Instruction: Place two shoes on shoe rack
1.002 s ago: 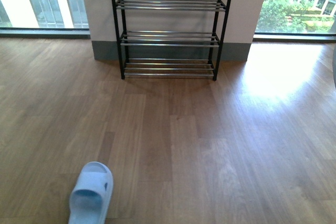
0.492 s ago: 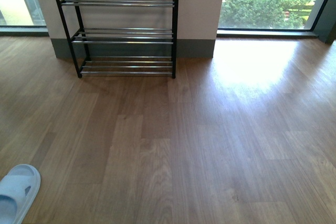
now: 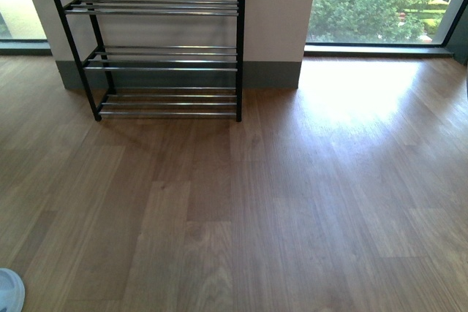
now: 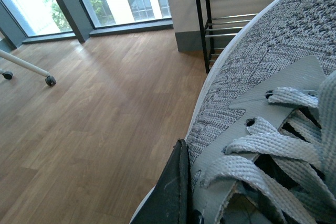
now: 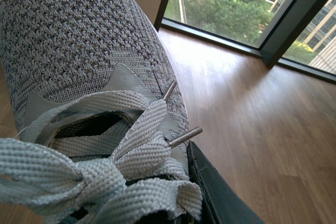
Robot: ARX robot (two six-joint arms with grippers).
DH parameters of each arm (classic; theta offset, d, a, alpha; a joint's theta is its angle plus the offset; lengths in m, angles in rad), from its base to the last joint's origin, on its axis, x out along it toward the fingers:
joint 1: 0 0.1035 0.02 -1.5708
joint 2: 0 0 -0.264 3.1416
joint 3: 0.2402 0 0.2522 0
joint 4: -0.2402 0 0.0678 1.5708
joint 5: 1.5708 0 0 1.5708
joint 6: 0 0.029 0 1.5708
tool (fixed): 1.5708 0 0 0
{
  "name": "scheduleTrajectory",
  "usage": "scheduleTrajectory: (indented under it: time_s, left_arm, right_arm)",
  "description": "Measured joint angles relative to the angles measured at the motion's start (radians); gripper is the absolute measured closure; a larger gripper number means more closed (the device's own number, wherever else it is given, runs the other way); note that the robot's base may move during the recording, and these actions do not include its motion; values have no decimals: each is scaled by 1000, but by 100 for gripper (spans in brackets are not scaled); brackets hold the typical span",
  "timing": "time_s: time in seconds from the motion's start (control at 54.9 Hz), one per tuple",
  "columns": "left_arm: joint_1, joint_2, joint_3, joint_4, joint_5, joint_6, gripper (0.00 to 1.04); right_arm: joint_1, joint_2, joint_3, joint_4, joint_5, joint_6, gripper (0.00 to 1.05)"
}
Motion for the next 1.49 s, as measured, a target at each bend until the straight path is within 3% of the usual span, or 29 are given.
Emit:
scheduleTrajectory:
  time_s: [1.494]
  left_arm:
    - [0, 0, 0, 0, 1, 0, 103]
  right_arm:
    - [0, 0, 0, 0, 2, 0, 103]
